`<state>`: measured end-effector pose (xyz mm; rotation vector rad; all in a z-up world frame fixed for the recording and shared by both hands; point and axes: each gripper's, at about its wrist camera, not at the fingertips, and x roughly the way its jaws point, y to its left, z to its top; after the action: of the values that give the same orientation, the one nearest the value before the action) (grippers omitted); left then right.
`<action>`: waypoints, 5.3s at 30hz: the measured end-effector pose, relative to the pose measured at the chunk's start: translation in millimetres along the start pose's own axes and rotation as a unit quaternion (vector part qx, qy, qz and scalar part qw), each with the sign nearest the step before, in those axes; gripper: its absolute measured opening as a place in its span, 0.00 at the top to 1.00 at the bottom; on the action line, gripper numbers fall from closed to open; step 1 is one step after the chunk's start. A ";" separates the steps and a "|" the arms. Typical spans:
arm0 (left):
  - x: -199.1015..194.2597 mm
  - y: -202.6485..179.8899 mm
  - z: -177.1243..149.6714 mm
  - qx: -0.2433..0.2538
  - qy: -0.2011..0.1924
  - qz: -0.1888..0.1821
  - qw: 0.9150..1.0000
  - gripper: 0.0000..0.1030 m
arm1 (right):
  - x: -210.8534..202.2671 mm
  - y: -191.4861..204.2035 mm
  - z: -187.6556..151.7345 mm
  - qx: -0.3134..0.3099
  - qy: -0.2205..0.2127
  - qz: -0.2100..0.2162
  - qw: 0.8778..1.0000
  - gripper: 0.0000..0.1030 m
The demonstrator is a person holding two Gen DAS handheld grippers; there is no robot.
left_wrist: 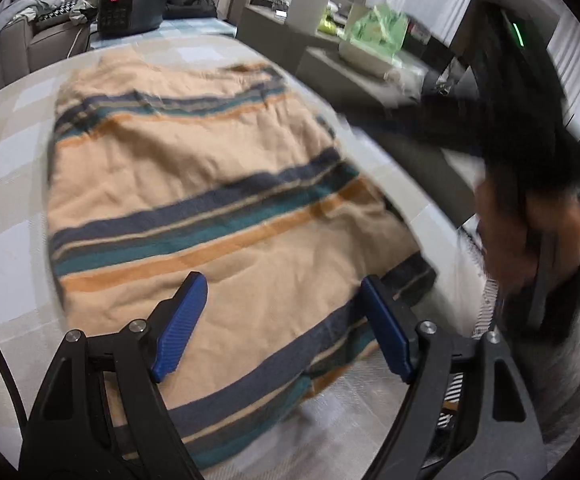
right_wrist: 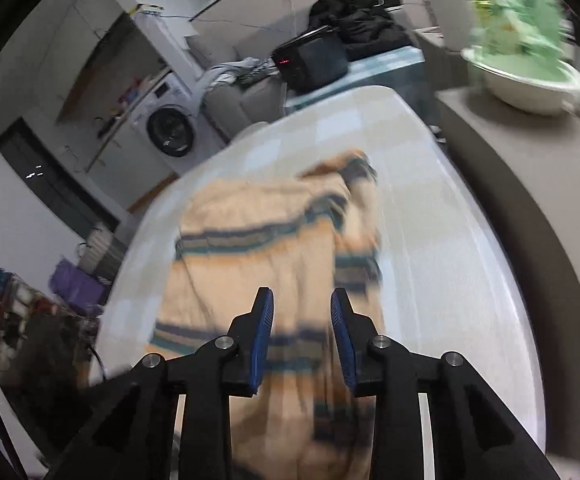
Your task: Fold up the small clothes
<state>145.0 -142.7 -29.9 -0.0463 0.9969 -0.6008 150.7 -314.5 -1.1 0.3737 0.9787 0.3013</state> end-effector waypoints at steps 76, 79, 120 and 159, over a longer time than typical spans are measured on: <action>-69.1 73.9 -31.0 -0.143 -0.024 0.015 0.989 0.19 | -89.9 7.6 -100.8 -0.058 0.023 -0.004 0.998 0.63; -81.2 55.9 -32.4 -0.095 -0.021 0.020 0.995 0.19 | -91.3 11.8 -113.6 -0.064 0.038 0.001 0.997 0.63; -71.2 70.9 -52.6 -0.132 0.006 0.017 0.991 0.20 | -63.2 -20.2 -155.9 0.141 0.004 0.153 0.978 0.97; -42.6 25.5 -62.5 -0.010 0.057 0.075 0.996 0.18 | -47.9 -19.3 -156.5 0.176 0.010 0.094 0.980 0.97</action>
<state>89.7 -85.8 -39.4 0.0447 1.1066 -0.4604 -5.4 -324.8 -52.7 0.7897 1.0199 0.3039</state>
